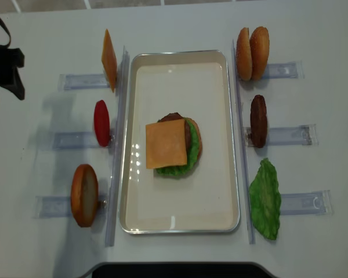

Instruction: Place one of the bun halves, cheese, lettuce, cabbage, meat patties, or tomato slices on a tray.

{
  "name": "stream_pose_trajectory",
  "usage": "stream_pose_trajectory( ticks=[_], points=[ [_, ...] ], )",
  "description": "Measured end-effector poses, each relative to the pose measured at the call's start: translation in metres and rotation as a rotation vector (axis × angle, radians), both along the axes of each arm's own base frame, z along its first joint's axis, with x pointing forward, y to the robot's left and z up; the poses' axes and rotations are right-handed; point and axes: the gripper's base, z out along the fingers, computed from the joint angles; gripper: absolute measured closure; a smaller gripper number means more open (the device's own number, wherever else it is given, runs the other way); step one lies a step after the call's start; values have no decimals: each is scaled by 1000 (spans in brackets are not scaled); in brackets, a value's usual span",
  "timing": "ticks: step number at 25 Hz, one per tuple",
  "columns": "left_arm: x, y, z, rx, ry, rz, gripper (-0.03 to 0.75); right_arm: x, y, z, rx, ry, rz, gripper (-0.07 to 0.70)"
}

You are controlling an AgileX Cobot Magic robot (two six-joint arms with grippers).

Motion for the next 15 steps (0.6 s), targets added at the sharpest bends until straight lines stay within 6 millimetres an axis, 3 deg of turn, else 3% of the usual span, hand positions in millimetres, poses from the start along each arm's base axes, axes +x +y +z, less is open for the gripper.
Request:
stream_pose_trajectory(
  ticks=[2,5,8,11,15],
  points=[
    [-7,2,-1,3,6,7,230,0,0,0,0,0,0,272],
    [-33,-5,1,12,-17,5,235,0,0,0,0,0,0,273],
    [-76,-16,12,27,-95,15,259,0,0,0,0,0,0,273],
    [-117,-31,11,-6,-174,31,286,0,0,0,0,0,0,273],
    [-149,-55,19,-56,-313,-38,300,0,0,0,0,0,0,273]
  ],
)
